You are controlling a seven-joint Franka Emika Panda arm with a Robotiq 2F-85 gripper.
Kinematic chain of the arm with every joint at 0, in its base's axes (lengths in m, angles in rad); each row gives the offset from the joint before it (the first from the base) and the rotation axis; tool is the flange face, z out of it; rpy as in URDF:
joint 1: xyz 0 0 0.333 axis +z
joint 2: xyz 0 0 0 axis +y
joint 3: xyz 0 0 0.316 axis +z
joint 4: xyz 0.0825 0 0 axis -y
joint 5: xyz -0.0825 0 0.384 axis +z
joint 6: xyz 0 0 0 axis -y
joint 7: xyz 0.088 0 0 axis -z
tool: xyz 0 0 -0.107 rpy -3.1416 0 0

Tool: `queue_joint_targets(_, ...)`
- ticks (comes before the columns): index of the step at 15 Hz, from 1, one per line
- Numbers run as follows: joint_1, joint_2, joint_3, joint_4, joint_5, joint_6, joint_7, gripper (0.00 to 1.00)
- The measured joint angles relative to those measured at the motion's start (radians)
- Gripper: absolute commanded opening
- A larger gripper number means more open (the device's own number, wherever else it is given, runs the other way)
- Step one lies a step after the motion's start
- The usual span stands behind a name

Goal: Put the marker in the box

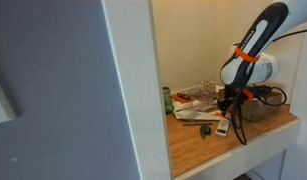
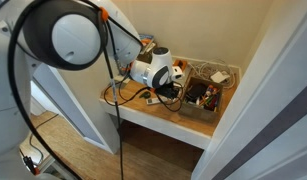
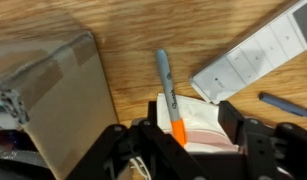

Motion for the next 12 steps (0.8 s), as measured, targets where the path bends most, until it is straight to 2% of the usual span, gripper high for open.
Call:
queue_joint_targets(2,-0.001,0.030,0.003,0.028,0.001,0.009,0.000,0.36)
queue_joint_targets(3,-0.002,0.043,0.004,0.039,0.001,0.015,0.000,0.33)
queue_joint_targets(4,-0.002,0.054,0.005,0.050,0.002,0.025,0.000,0.34)
queue_joint_targets(5,-0.002,0.066,0.005,0.060,0.002,0.033,0.000,0.29)
queue_joint_targets(7,-0.002,0.085,0.005,0.080,0.002,0.041,0.000,0.35)
queue_joint_targets(12,-0.005,0.123,0.004,0.115,0.002,0.042,0.000,0.38)
